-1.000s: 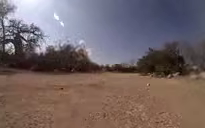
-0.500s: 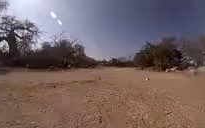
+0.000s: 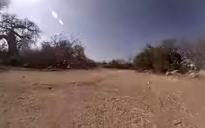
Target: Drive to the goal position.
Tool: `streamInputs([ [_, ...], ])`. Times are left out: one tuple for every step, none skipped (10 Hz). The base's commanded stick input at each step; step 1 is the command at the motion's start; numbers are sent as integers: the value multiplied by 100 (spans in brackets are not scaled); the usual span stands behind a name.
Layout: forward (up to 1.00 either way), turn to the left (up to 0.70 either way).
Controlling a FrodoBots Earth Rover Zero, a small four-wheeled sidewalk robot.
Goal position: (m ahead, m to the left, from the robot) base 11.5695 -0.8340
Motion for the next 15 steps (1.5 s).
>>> streamInputs([
  [50,0],
  [50,0],
  [50,0],
  [50,0],
  [50,0],
  [50,0],
  [50,0],
  [50,0],
  [50,0],
  [50,0],
  [50,0],
  [50,0],
  [50,0],
  [50,0],
  [50,0],
])
